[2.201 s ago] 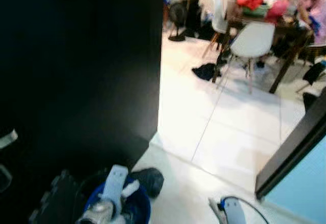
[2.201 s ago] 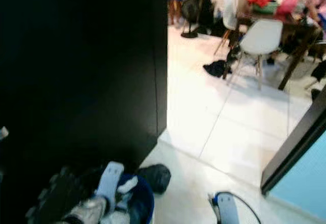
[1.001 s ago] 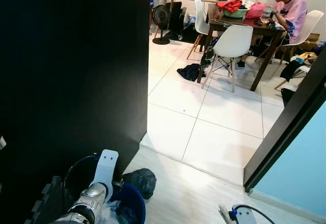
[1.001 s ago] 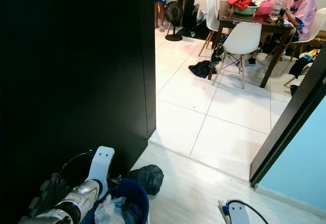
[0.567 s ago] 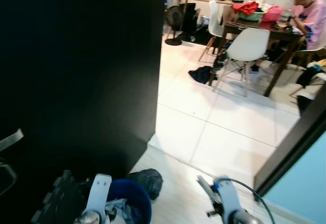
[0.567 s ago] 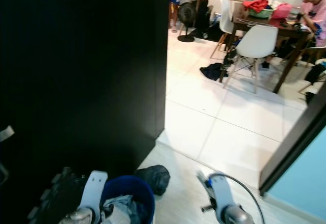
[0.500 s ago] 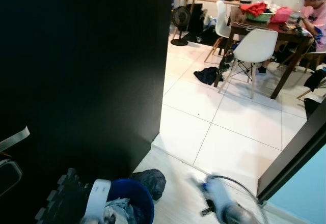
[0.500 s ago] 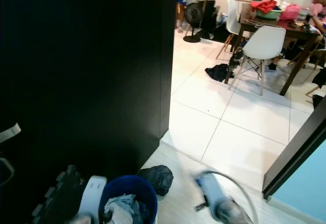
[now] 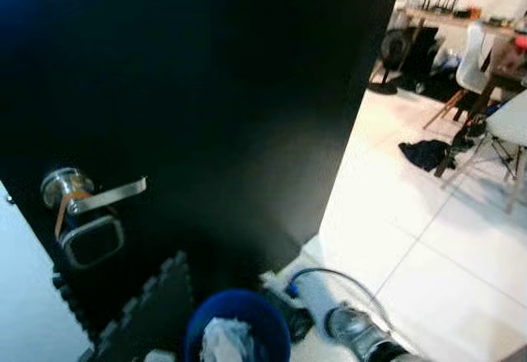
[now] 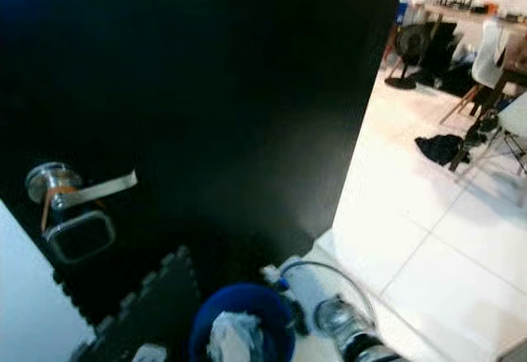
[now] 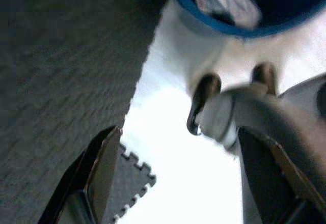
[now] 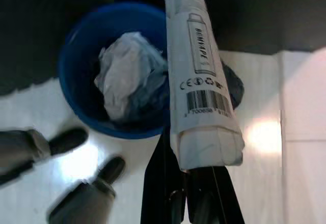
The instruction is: Clean up the room
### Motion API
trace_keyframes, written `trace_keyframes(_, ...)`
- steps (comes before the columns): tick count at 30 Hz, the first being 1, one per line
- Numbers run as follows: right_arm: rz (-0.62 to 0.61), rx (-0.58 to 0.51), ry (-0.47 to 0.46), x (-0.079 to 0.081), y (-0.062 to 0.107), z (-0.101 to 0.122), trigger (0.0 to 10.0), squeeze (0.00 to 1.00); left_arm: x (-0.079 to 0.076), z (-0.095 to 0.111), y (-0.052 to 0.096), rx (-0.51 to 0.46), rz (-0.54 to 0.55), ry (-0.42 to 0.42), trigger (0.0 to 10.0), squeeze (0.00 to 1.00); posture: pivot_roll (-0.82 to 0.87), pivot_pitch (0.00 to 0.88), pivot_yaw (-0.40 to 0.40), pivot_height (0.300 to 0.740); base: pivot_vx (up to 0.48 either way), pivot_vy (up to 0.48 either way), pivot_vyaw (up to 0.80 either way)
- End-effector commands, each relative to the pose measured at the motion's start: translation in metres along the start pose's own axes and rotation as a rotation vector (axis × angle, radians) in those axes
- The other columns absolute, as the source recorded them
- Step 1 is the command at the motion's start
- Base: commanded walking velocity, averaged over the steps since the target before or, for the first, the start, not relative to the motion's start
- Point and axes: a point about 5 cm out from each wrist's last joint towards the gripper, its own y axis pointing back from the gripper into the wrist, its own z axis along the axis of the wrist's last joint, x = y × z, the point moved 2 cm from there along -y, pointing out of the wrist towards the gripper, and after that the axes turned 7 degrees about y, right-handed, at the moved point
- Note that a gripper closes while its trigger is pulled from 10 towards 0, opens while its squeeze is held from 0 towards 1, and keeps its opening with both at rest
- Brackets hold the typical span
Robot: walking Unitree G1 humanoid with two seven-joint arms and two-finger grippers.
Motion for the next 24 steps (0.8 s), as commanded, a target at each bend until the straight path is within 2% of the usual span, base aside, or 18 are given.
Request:
trace_keyframes(1, 0.002, 0.016, -0.006, 0.0, 0.0, -0.002, 10.0, 0.0, -0.002, -0.007, 0.001, 0.023, -0.015, 0.005, 10.0, 0.0, 0.04, 0.0, -0.064, 0.74, 0.0, -0.446, 0.77)
trace_keyframes(2, 0.006, 0.018, 0.007, 0.001, -0.001, 0.001, 10.0, 0.0, 0.003, -0.001, 0.0, 0.016, 0.007, -0.01, 10.0, 0.0, 0.04, 0.0, -0.058, 0.74, 0.0, -0.431, 0.77)
trace_keyframes(4, 0.006, 0.018, 0.007, 0.001, -0.001, 0.001, 10.0, 0.0, 0.003, -0.001, 0.0, 0.016, 0.007, -0.01, 10.0, 0.0, 0.04, 0.0, -0.058, 0.74, 0.0, -0.431, 0.77)
trace_keyframes(8, -0.035, 0.049, 0.011, -0.001, -0.001, -0.001, 10.0, 0.0, 0.008, 0.009, -0.001, -0.003, 0.039, -0.003, 10.0, 0.0, 0.05, 0.0, -0.057, 0.74, 0.0, 0.0, 0.77)
trace_keyframes(12, -0.062, 0.106, 0.036, -0.002, -0.001, -0.008, 10.0, 0.0, 0.004, 0.01, -0.001, -0.002, 0.018, -0.005, 10.0, 0.0, 0.05, 0.0, -0.057, 0.74, 0.0, 0.0, 0.0)
trace_keyframes(16, -0.094, 0.17, 0.102, -0.004, 0.0, -0.015, 10.0, 0.0, 0.002, 0.006, -0.001, 0.014, 0.006, -0.012, 10.0, 0.0, 0.05, 0.0, -0.058, 0.74, 0.0, 0.0, 0.0)
trace_keyframes(24, -0.074, 0.135, 0.118, 0.004, -0.004, -0.007, 10.0, 0.0, 0.001, 0.003, -0.001, 0.025, -0.005, -0.014, 10.0, 0.0, 0.06, 0.0, -0.063, 0.74, 0.0, 0.0, 0.0)
